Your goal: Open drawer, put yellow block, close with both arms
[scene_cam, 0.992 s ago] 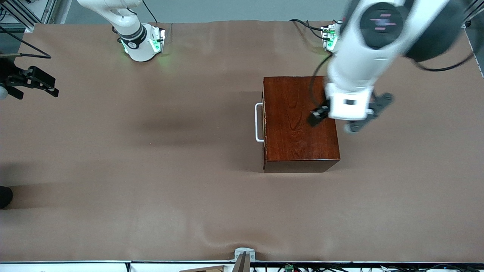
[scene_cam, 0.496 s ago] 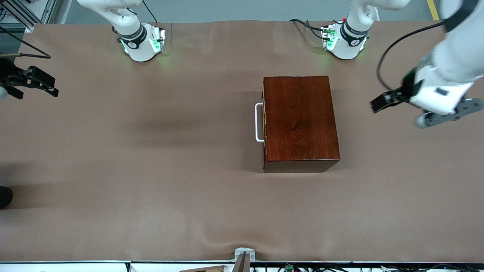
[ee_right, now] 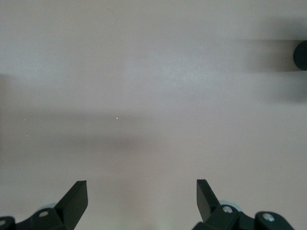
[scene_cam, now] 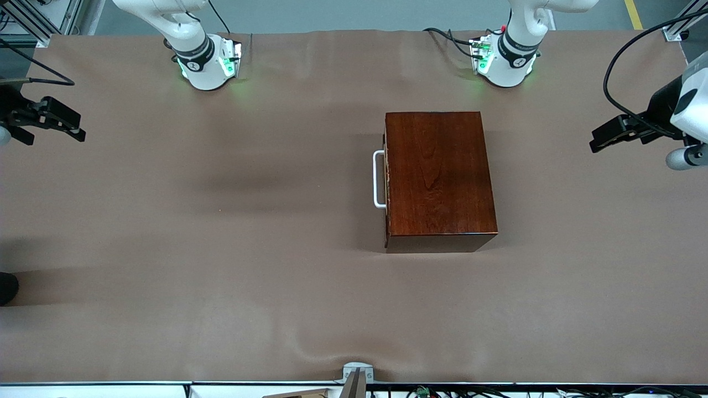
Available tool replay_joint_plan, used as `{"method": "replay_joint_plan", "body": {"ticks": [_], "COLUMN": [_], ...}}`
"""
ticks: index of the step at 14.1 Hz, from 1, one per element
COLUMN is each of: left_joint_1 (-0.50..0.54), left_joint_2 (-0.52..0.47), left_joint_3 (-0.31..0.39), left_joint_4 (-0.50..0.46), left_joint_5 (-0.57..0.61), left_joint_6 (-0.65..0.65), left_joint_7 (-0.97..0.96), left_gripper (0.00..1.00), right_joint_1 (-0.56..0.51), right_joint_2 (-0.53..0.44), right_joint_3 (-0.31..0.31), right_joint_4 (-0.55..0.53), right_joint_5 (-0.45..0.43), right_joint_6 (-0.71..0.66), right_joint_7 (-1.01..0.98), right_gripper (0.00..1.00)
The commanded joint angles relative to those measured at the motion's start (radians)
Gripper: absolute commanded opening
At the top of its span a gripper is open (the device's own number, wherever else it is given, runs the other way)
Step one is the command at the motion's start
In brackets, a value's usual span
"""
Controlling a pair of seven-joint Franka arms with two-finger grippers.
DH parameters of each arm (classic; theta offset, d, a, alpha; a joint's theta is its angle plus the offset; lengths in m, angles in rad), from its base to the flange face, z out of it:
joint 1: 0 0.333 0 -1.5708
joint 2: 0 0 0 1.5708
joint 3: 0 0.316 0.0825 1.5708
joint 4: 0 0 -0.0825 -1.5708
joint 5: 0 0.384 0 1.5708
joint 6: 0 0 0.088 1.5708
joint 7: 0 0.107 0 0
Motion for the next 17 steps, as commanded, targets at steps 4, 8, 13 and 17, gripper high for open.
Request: {"method": "replay_joint_plan", "body": {"ticks": [4, 8, 13, 17], "left_joint_1": [0.128, 0.221, 0.318, 0.310], "left_joint_2": [-0.040, -0.089, -0.170, -0.169], "left_joint_3": [-0.099, -0.230, -0.322, -0.310], "left_joint_4": [-0.036, -0.114, -0.237, -0.226], "left_joint_5": [0.000, 0.044, 0.044, 0.055], "left_joint_6": [-0.007, 0.009, 0.091, 0.089], "left_joint_7": [0.150, 0.150, 0.150, 0.133], "left_gripper": [1.00, 1.00, 1.00, 1.00], "right_joint_1": [-0.022, -0.022, -0.022, -0.023], "right_joint_2": [-0.007, -0.007, -0.007, -0.007], "right_joint_3": [0.009, 0.009, 0.009, 0.009], "right_joint_4": [-0.002, -0.002, -0.002, -0.002], "right_joint_5": [0.017, 0.017, 0.017, 0.017], "right_joint_6": [-0.007, -0.007, -0.007, -0.007], "right_joint_7": [0.005, 0.005, 0.007, 0.007], "right_gripper": [1.00, 1.00, 1.00, 1.00]}}
